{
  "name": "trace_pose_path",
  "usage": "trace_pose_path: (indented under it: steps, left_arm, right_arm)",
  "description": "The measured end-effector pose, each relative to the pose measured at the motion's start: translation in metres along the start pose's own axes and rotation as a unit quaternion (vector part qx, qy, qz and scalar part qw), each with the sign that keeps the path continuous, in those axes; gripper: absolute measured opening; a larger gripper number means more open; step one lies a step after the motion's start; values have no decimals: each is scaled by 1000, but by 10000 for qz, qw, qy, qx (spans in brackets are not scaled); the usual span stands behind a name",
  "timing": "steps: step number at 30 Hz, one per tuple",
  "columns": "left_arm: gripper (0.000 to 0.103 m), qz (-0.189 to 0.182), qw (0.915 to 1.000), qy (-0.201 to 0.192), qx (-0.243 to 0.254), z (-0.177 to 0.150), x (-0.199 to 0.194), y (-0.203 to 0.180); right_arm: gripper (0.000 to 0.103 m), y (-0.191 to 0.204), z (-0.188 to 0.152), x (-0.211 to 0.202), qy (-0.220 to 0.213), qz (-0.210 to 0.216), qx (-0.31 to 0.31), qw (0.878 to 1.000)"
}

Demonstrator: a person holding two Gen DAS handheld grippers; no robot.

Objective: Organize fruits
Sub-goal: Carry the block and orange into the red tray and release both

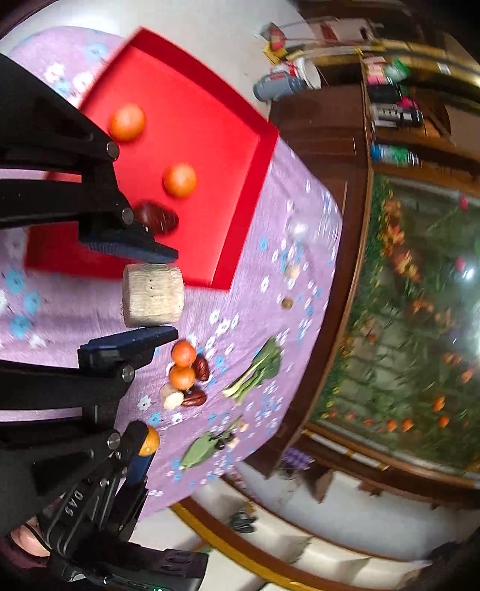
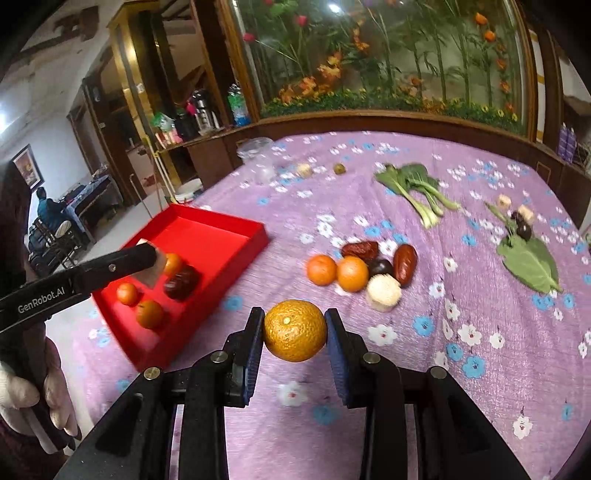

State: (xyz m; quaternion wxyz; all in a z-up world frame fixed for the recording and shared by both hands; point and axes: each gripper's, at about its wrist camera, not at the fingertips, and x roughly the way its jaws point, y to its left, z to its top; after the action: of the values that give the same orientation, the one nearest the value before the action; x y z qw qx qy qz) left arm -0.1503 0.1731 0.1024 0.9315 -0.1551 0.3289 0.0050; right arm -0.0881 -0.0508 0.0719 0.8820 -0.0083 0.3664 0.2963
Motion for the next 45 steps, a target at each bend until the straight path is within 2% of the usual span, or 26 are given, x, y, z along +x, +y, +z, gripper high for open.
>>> trace_pose_path:
  steps: [4,8,10,16,20,24,30,37,45]
  left_arm:
    - [34,212,9993,-206,-248,-2,-20,24]
    - [34,700,9959,-447,-356,-5,-36,47]
    - [34,823,9945,-493,-412,-8,-39,58]
    - [34,874,9932,-435,-637,-12,-34,90]
    - [34,898,9937,-334,-575,-9,-23,101]
    - [34,1033,9942,-222,-199,5,-5,99]
    - [34,1250,9920,-139,68,29,20,103]
    - [34,1479,9886,127,247,41,49,111]
    - [34,1577,9865,384,234,42,70,120]
  right_arm:
    - [36,21,9,-7,-79,183,-124,9997]
    - [36,47,21,-9,-170,299,-317,9989]
    - [36,59,27,-7,-175,406,-396,9982]
    - [36,96,39,16,-5,623,-647,9960]
    - [36,113,44,44,175,645,-732,9951]
    - [36,120,51,74,401,628,-728,9946]
    - [36,121,63,116,660,539,-665,9941]
    - [36,111,66,156,972,505,-426,9931]
    - [36,106,72,180,1104,554,-263,9920]
